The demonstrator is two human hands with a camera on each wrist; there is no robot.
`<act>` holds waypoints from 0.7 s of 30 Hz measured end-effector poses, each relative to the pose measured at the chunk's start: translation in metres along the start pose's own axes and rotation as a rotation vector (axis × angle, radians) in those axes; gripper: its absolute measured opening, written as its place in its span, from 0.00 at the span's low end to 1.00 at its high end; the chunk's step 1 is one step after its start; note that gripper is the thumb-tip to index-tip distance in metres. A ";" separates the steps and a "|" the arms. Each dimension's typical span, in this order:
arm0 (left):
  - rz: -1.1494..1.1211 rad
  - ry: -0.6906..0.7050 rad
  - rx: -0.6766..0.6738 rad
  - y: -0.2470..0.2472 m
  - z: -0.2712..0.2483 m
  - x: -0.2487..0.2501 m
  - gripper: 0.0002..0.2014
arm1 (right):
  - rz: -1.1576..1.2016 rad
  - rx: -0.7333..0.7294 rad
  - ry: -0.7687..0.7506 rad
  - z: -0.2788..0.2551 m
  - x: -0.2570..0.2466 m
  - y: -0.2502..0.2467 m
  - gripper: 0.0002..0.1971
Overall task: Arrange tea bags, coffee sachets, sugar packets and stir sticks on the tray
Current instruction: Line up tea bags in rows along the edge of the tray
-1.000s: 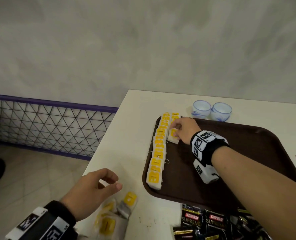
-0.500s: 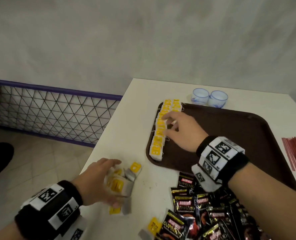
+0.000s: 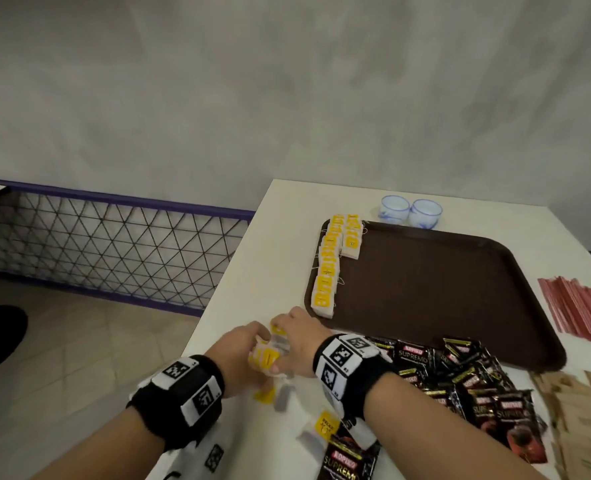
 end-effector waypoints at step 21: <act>-0.712 0.182 0.129 -0.036 -0.017 0.043 0.07 | 0.599 0.317 -0.015 -0.026 0.021 -0.041 0.08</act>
Point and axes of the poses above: each hand's wrist, its own z-axis towards the middle knuckle, its own y-axis out of the palm, x = y × z, the point moved 8 cm from there along z, towards the middle knuckle, and after that the axes turned 14 degrees about -z, right-handed, at the moved point
